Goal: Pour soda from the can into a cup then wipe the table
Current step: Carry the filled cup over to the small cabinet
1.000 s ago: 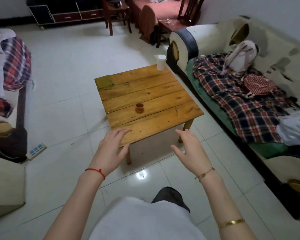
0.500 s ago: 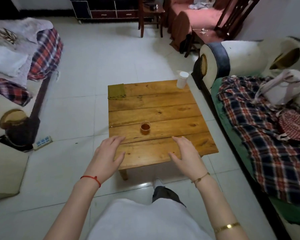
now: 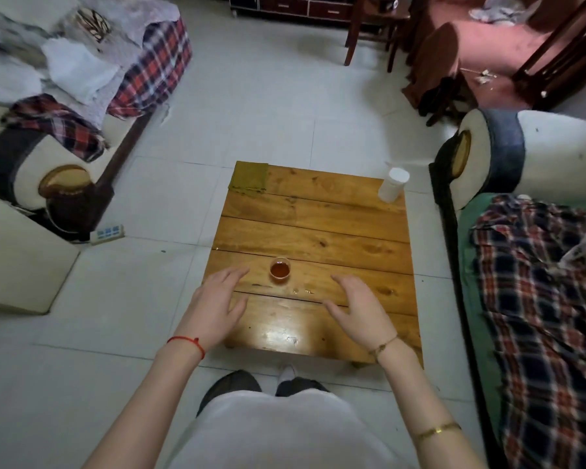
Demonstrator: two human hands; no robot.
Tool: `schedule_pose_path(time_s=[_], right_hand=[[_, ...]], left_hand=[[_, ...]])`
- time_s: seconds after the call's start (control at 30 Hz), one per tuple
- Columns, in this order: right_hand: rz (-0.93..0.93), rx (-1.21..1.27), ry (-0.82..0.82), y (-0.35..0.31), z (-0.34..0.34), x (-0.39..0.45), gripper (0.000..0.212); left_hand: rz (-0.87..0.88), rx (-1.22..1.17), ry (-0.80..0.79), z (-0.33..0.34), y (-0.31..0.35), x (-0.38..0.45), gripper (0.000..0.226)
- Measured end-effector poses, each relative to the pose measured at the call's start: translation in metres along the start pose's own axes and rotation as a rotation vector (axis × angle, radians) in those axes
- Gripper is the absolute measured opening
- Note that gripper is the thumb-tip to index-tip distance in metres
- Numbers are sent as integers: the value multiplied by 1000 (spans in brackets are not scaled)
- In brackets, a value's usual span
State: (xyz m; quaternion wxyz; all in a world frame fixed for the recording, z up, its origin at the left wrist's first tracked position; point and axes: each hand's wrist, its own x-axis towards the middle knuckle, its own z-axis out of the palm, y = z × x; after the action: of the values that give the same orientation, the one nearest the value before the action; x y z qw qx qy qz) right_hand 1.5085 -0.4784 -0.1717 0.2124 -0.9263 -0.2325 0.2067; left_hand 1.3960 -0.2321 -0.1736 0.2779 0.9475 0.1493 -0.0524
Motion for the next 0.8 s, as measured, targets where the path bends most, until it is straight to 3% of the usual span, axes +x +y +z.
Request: schedule_pose_path(time_s=[0.17, 0.4, 0.8], right_hand=[[78, 53, -94, 23, 21, 31, 47], [181, 187, -84, 43, 36, 92, 36], [649, 670, -195, 82, 144, 215, 32]], left_hand=[[-85, -7, -54, 23, -4, 25, 55], [-170, -91, -136, 49, -22, 84, 58], [-354, -234, -271, 147, -77, 171, 87]])
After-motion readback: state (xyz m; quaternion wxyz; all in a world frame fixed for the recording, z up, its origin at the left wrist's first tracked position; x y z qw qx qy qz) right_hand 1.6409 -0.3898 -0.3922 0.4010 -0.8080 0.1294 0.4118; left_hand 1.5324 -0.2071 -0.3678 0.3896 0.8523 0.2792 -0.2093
